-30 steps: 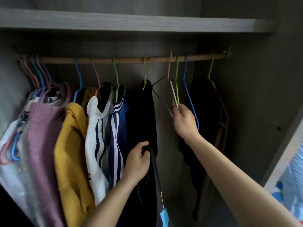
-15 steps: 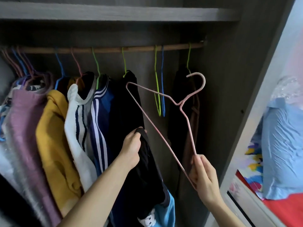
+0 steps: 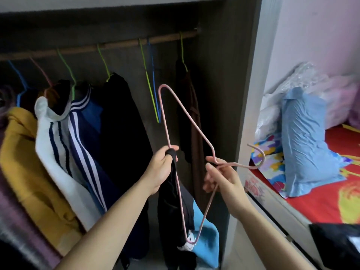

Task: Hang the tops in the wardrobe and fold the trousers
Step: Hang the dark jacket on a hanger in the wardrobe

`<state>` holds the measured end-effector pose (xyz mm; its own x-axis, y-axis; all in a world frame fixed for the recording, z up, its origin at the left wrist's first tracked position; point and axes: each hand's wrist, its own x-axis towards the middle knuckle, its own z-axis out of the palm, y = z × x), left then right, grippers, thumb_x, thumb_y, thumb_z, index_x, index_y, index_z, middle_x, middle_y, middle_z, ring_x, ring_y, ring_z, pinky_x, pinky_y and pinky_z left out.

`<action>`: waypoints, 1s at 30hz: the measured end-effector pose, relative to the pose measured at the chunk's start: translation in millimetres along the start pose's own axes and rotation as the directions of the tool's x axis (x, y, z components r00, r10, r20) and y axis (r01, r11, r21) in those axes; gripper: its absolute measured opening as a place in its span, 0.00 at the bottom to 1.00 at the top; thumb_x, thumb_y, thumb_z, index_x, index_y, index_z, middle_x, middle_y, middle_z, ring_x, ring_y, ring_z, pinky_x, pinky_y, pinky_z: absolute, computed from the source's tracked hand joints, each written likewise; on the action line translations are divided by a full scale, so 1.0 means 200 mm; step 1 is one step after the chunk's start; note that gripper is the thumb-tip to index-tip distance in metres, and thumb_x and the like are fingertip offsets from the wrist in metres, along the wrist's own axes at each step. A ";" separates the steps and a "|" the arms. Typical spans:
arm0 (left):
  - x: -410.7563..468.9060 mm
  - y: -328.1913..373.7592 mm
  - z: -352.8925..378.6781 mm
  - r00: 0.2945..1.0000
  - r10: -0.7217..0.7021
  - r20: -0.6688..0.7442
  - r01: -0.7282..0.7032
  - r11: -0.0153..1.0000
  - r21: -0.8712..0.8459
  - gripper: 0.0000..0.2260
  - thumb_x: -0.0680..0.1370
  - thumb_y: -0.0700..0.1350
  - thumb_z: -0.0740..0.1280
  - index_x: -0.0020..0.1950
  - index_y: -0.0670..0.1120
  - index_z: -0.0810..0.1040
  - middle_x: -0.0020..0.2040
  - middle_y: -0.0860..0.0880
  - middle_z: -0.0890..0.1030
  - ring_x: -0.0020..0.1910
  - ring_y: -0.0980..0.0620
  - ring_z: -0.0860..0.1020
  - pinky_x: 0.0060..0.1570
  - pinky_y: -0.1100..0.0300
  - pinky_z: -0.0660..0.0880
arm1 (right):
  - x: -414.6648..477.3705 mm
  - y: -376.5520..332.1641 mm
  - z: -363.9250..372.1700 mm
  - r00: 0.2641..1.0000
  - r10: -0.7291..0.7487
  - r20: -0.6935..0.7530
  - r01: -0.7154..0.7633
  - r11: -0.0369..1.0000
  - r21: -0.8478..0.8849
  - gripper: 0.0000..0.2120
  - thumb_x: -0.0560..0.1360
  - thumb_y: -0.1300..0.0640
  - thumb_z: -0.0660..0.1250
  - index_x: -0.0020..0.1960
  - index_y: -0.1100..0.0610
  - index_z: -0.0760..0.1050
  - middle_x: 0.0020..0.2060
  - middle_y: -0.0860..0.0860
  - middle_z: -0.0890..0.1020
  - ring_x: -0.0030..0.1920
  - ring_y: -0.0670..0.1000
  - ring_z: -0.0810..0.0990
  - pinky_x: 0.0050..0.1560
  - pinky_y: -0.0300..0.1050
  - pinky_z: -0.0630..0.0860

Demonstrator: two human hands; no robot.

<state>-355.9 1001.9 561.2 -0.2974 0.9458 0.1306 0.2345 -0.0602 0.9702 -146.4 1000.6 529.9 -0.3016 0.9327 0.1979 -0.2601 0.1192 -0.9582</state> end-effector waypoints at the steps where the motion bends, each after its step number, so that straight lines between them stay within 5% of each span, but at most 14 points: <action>1: -0.01 -0.01 0.01 1.000 -0.010 0.005 0.010 1.000 0.027 0.14 0.82 0.41 0.57 0.53 0.55 0.79 0.44 0.52 0.80 0.45 0.59 0.79 0.44 0.69 0.73 | 0.01 -0.01 0.00 1.000 0.021 -0.014 -0.020 0.999 0.048 0.22 0.73 0.39 0.72 0.61 0.51 0.79 0.31 0.51 0.74 0.29 0.50 0.75 0.30 0.42 0.74; 6: -0.02 -0.04 -0.02 0.988 0.017 -0.153 0.026 0.963 0.270 0.17 0.81 0.39 0.56 0.66 0.51 0.74 0.58 0.54 0.76 0.51 0.59 0.74 0.46 0.74 0.67 | -0.03 -0.02 -0.05 0.997 0.081 0.017 -0.081 0.997 0.019 0.14 0.81 0.45 0.62 0.44 0.52 0.80 0.27 0.47 0.64 0.25 0.44 0.61 0.25 0.36 0.58; 12: 0.04 -0.08 -0.11 0.956 0.103 -0.275 0.074 0.822 0.565 0.07 0.79 0.41 0.63 0.56 0.47 0.71 0.55 0.46 0.70 0.39 0.54 0.74 0.40 0.65 0.67 | -0.09 0.00 -0.14 0.998 0.012 -0.063 -0.040 0.882 -0.470 0.16 0.83 0.51 0.60 0.41 0.50 0.82 0.31 0.41 0.79 0.34 0.41 0.77 0.37 0.34 0.70; 16: 0.10 -0.09 -0.17 0.983 0.049 -0.175 0.109 0.610 0.784 0.05 0.78 0.43 0.66 0.51 0.43 0.77 0.49 0.43 0.81 0.49 0.43 0.78 0.45 0.57 0.71 | -0.09 -0.02 -0.21 0.996 0.019 -0.083 -0.070 0.731 -0.679 0.14 0.82 0.47 0.60 0.41 0.42 0.80 0.33 0.35 0.81 0.38 0.39 0.80 0.37 0.43 0.76; 20: 0.12 -0.09 -0.23 0.967 0.042 -0.250 0.174 0.609 0.774 0.04 0.78 0.43 0.68 0.48 0.44 0.77 0.47 0.45 0.81 0.44 0.47 0.77 0.41 0.58 0.71 | -0.11 -0.06 -0.30 1.000 0.000 -0.014 -0.011 0.615 -0.789 0.15 0.82 0.46 0.61 0.38 0.39 0.78 0.31 0.41 0.82 0.34 0.44 0.81 0.33 0.43 0.79; 24: 0.11 -0.08 -0.27 0.945 0.066 -0.320 0.200 0.660 0.725 0.03 0.77 0.43 0.69 0.46 0.44 0.77 0.46 0.46 0.80 0.44 0.47 0.78 0.39 0.57 0.72 | -0.12 -0.12 -0.34 0.999 0.033 0.012 -0.010 0.592 -0.806 0.16 0.81 0.41 0.59 0.39 0.42 0.80 0.34 0.47 0.84 0.36 0.49 0.83 0.43 0.52 0.82; 28: 0.07 -0.05 -0.26 0.950 0.153 -0.272 0.100 0.674 0.732 0.03 0.75 0.42 0.70 0.43 0.45 0.78 0.39 0.49 0.79 0.42 0.47 0.78 0.40 0.57 0.73 | -0.11 -0.16 -0.23 0.991 0.094 0.100 0.024 0.600 -0.800 0.16 0.81 0.43 0.60 0.38 0.40 0.80 0.34 0.41 0.83 0.37 0.41 0.81 0.35 0.34 0.76; 30: 0.04 -0.02 -0.20 0.956 0.232 -0.178 -0.025 0.672 0.740 0.03 0.74 0.41 0.70 0.40 0.45 0.78 0.35 0.52 0.77 0.39 0.48 0.78 0.39 0.58 0.72 | -0.07 -0.13 -0.13 0.982 0.126 0.142 0.029 0.640 -0.768 0.16 0.82 0.45 0.61 0.39 0.42 0.81 0.31 0.43 0.81 0.33 0.41 0.79 0.31 0.32 0.72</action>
<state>-395.5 996.2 566.1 -0.3948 0.8335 0.3865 0.8501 0.1718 0.4977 -111.8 992.9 547.1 -0.4587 0.8826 0.1032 0.5295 0.3647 -0.7659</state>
